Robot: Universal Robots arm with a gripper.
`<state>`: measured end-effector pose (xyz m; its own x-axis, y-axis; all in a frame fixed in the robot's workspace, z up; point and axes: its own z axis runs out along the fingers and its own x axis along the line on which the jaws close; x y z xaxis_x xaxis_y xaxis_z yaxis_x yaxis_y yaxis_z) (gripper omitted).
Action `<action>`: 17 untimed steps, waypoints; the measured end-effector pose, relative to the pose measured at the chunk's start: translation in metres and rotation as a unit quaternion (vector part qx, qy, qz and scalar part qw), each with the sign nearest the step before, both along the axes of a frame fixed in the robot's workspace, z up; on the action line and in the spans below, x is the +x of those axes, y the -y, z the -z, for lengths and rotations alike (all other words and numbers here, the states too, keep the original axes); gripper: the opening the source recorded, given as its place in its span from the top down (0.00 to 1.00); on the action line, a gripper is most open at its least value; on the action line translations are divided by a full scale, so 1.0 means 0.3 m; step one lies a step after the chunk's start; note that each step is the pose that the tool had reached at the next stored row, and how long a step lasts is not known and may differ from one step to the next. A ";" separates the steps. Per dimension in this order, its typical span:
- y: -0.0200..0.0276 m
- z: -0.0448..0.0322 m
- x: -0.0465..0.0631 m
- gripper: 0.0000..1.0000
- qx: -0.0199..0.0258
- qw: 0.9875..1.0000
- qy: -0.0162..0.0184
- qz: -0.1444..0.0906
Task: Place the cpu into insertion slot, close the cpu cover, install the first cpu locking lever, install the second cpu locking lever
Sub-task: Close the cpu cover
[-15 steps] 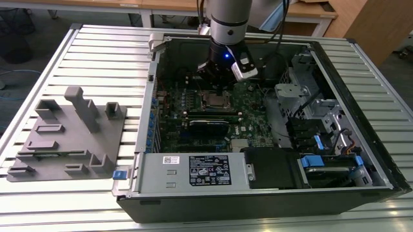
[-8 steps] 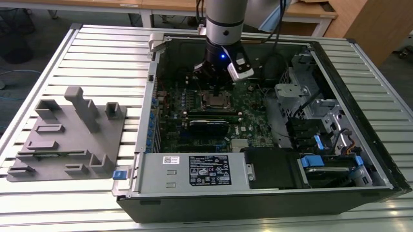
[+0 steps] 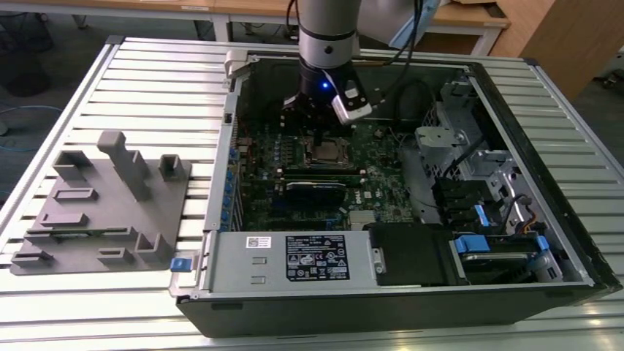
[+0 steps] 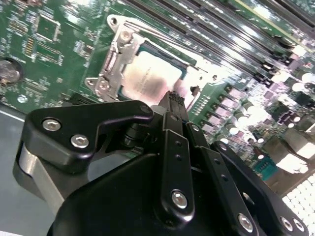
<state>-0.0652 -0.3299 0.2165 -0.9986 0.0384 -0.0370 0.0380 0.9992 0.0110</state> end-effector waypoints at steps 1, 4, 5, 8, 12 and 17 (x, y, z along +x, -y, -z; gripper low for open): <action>0.002 0.000 -0.006 0.89 0.000 1.000 0.000 0.000; 0.006 0.001 -0.011 0.89 0.000 1.000 0.000 0.000; 0.006 0.001 -0.011 0.89 0.000 1.000 0.000 0.000; 0.007 0.001 -0.012 0.89 0.000 1.000 0.000 0.000; 0.011 0.008 -0.014 0.89 0.000 1.000 0.000 0.000; 0.011 0.018 -0.021 0.89 0.000 1.000 0.000 0.000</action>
<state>-0.0715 -0.3334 0.2110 -0.9986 0.0380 -0.0371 0.0377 0.9992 0.0107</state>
